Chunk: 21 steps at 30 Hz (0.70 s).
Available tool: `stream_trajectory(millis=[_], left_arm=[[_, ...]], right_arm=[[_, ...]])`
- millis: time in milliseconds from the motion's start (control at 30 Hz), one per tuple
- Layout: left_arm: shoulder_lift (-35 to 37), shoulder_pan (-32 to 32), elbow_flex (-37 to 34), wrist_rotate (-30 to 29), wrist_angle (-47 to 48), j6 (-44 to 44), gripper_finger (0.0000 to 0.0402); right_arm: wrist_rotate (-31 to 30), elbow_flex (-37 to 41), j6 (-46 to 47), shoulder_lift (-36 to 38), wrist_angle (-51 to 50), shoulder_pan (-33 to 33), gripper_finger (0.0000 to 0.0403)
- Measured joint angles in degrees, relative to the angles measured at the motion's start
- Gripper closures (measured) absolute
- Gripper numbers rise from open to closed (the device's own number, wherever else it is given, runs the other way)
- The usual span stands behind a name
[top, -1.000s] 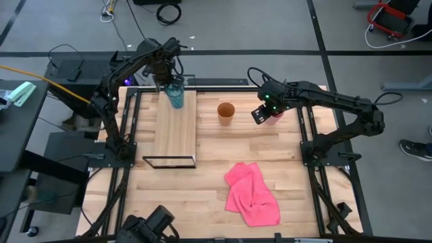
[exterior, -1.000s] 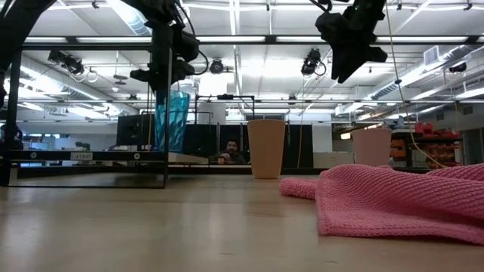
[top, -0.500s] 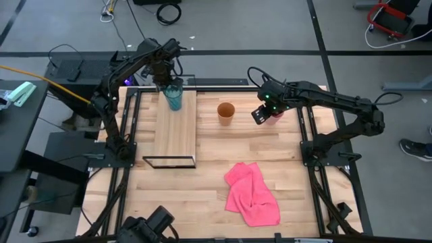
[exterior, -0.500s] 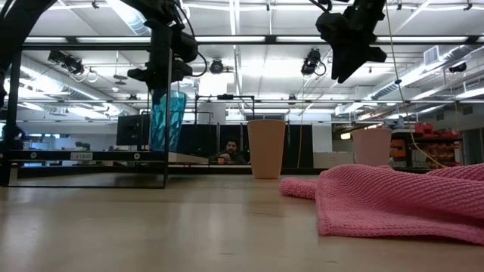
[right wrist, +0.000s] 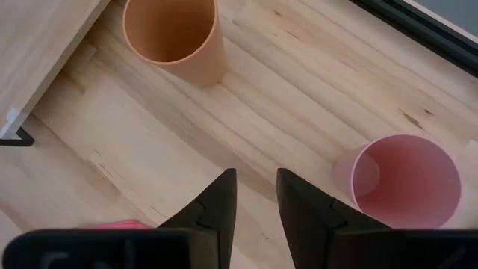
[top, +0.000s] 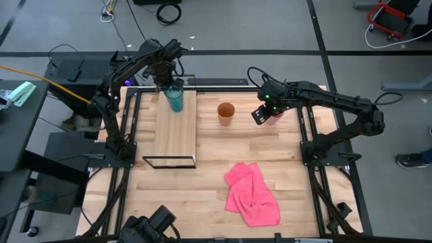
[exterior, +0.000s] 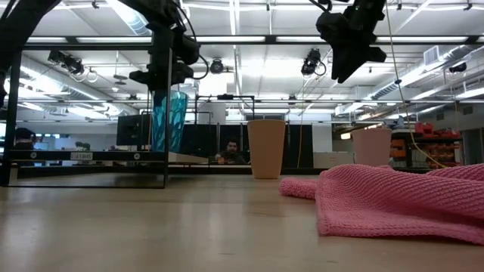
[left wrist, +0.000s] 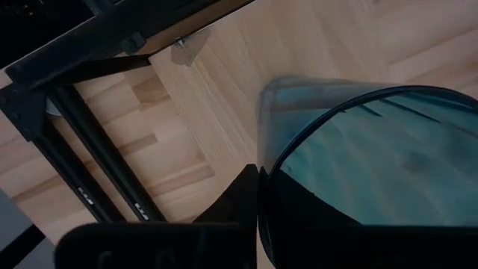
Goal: Stack small to large cups/mugs on shelf
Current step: Put the blue cup on the shelf
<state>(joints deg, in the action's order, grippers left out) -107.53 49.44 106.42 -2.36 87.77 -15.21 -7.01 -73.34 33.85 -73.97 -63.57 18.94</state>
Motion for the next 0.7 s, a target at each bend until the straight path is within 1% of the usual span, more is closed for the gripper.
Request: stream_trajectory(millis=[200, 367, 567, 700], left_arm=[[-0.24, -0.01, -0.16, -0.26, 0.22, -0.05, 0.0335], [-0.22, -0.05, -0.16, -0.09, 0.65, -0.21, 0.0309], [0.77, 0.01, -0.06, 3.88, 0.44, -0.65, 0.0290], [3.30, -0.21, 0.69, 4.77, 0.37, -1.05, 0.0283]], right_arm=[[0.02, 0.00, -0.73, 0.00, 0.00, 0.00, 0.0299], [0.02, 0.00, -0.73, 0.00, 0.00, 0.02, 0.0298], [0.04, 0.00, -0.32, 0.00, 0.00, 0.83, 0.0298], [0.02, 0.00, 0.85, 0.00, 0.00, 3.54, 0.0298]])
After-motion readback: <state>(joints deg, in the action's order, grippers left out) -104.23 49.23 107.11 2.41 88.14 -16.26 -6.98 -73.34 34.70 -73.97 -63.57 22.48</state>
